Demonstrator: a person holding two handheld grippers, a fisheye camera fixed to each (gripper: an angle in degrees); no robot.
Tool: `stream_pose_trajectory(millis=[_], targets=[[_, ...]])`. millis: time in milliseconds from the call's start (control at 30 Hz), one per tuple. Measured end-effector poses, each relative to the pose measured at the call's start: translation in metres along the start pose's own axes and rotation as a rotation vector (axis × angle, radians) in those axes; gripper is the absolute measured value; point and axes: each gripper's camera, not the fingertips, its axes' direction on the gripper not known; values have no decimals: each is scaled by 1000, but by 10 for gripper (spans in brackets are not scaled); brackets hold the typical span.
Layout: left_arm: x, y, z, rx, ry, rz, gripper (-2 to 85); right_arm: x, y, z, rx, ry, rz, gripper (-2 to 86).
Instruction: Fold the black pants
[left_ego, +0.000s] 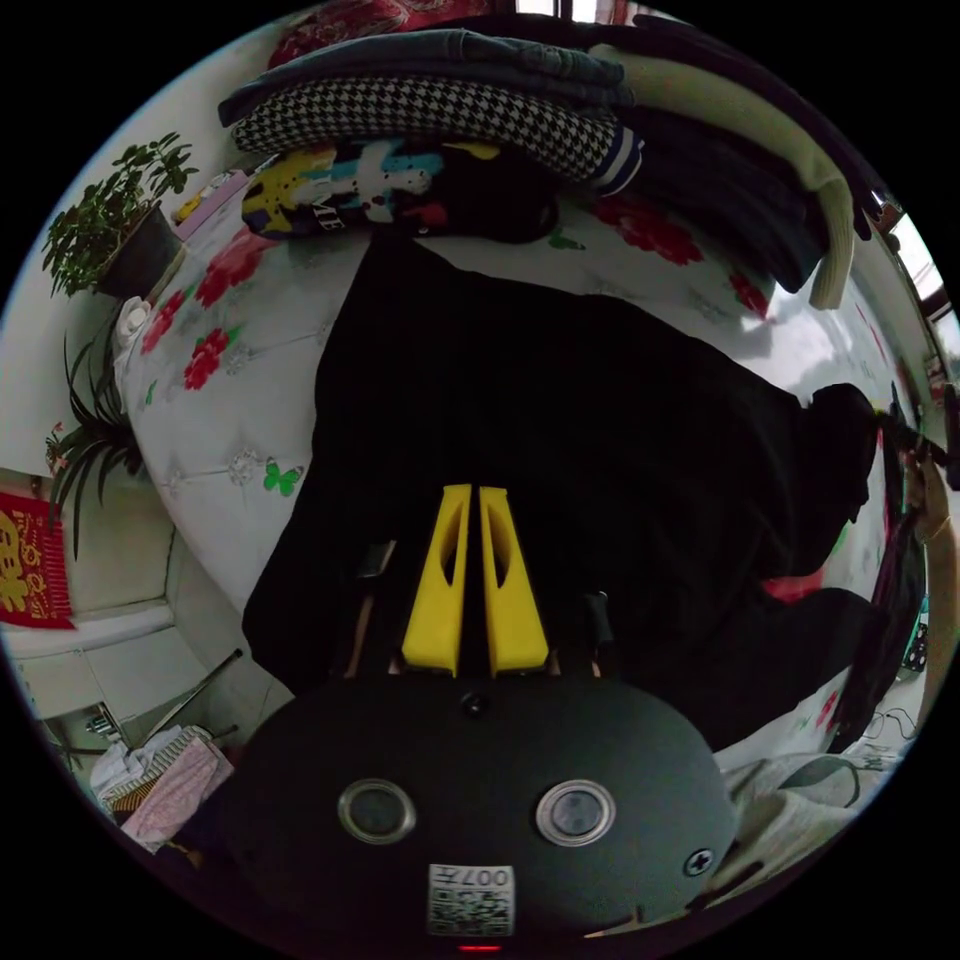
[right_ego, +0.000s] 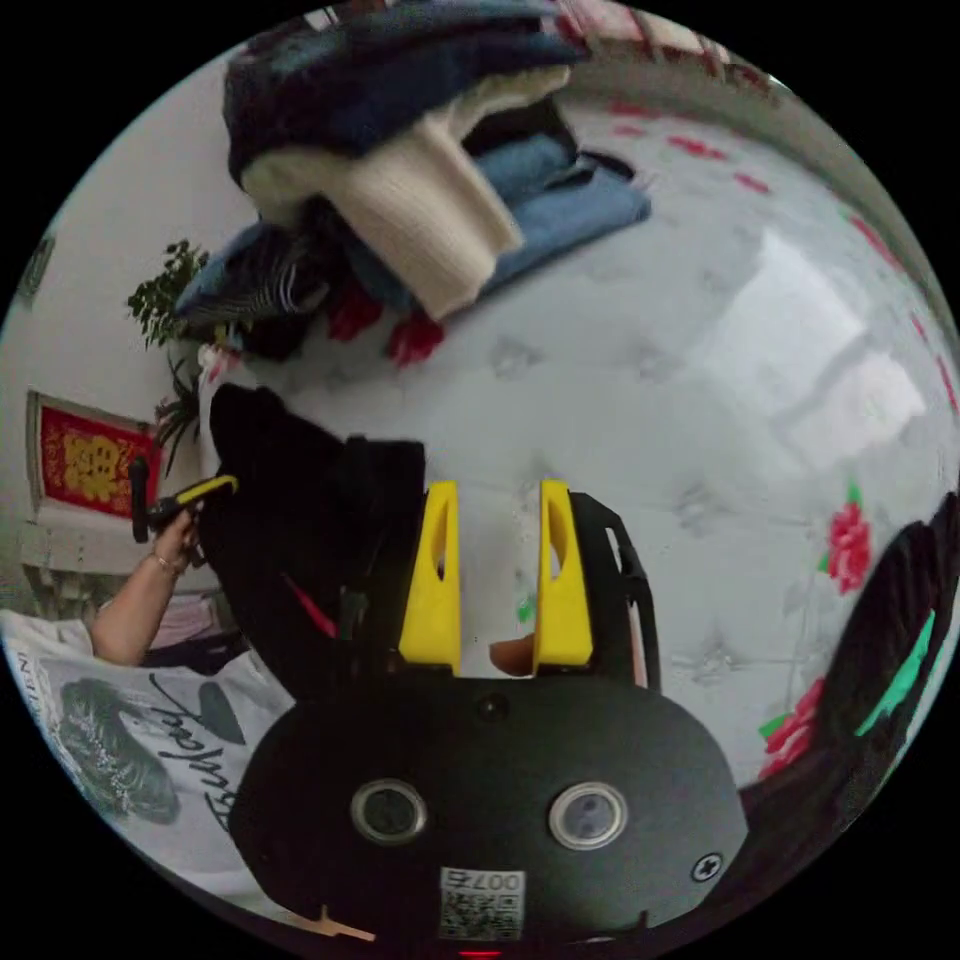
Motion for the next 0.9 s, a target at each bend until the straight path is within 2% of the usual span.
stream_pose_trajectory(millis=[33,100,233,300,400,467,567,600,700,900], targets=[[3,-2,1,0,-4,5,-8,-7,1,26,-97,-74,-25,56],[7,-5,1,-3,-8,11,-8,-30,13,22,3,6,-111,34],[14,-12,3,-8,-5,2,-8,-53,25,18,-83,32,-252,5],[17,-14,4,-7,-6,2,-8,-46,33,-10,3,50,-245,2],[20,-17,5,-8,-1,1,-9,-20,62,-99,317,120,-170,0],[22,-20,6,-11,4,-2,-9,11,102,-178,574,208,-21,2],[23,-22,7,-6,20,-18,-9,45,147,-233,729,271,131,9],[23,-22,7,-1,26,-25,-9,52,148,-234,706,257,144,14],[26,-23,8,3,27,-33,-9,78,130,-199,477,107,169,41],[32,-30,9,-17,22,-34,-8,59,69,-64,154,-91,58,76]])
